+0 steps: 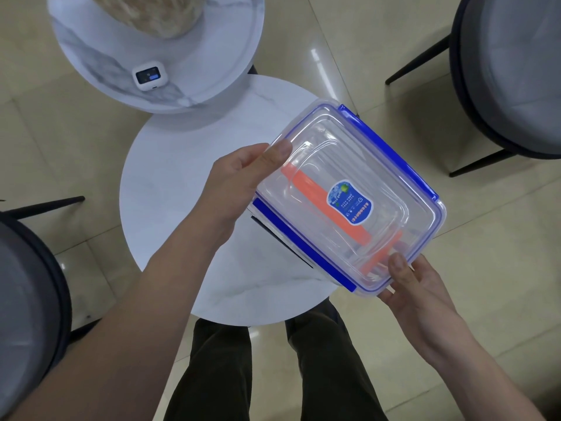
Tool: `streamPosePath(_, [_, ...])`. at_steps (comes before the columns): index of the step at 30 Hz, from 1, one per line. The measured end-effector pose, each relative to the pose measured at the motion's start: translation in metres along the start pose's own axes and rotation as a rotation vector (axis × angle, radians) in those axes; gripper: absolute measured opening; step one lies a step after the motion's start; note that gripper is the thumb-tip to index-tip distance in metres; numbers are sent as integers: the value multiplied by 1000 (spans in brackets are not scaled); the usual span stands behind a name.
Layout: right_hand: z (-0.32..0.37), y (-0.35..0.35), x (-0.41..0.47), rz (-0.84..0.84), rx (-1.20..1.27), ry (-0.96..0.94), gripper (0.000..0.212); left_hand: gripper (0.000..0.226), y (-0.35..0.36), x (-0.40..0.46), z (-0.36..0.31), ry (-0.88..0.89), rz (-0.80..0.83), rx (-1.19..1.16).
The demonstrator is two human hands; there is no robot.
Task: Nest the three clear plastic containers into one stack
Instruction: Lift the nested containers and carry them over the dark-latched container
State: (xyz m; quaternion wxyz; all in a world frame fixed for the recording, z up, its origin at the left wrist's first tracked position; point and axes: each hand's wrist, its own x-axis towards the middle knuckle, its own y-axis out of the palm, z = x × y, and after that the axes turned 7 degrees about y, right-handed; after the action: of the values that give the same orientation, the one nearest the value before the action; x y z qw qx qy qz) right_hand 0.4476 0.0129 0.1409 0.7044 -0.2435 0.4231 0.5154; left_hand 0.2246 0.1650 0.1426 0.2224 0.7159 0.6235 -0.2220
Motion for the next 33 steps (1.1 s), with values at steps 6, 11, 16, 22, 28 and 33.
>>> streamPosePath(6, [-1,0,1,-17,-12,-6,111,41,-2,-1,0,-2,-3,-4])
streamPosePath(11, [-1,0,1,-23,-15,-12,112,41,-3,0,2,1,-2,11])
streamPosePath(16, [-3,1,1,-37,-22,-13,112,49,-3,0,4,-5,-17,14])
streamPosePath(22, [-4,1,1,-57,-50,-39,108,45,-3,-1,2,3,-18,20])
streamPosePath(28, [-2,2,2,-66,-82,-76,98,34,-5,0,2,2,-18,72])
streamPosePath(33, [-1,4,2,-68,-96,-101,90,30,-3,-1,2,-14,-44,45])
